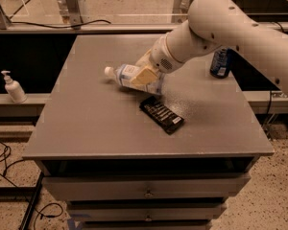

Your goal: Move blue plastic bottle near rxbar chocolate

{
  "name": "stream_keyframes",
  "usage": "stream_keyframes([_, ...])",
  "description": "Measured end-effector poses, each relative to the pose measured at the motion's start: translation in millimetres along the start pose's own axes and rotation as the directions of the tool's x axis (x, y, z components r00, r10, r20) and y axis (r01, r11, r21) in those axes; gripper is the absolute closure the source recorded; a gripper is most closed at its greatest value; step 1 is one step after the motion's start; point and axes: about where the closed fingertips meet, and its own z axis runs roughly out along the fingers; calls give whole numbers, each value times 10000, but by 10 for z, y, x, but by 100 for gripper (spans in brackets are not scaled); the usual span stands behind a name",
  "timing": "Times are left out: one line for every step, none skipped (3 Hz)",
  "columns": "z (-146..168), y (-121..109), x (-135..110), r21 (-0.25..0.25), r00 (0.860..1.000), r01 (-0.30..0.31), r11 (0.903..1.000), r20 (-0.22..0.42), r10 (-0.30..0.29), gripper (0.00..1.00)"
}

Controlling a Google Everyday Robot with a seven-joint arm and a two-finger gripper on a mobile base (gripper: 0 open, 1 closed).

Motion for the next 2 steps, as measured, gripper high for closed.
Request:
stream_keyframes([14,65,66,-194,9998,149,9997,168,-146,82])
stream_keyframes([10,99,92,-291,9992,289,9992,271,-281,59])
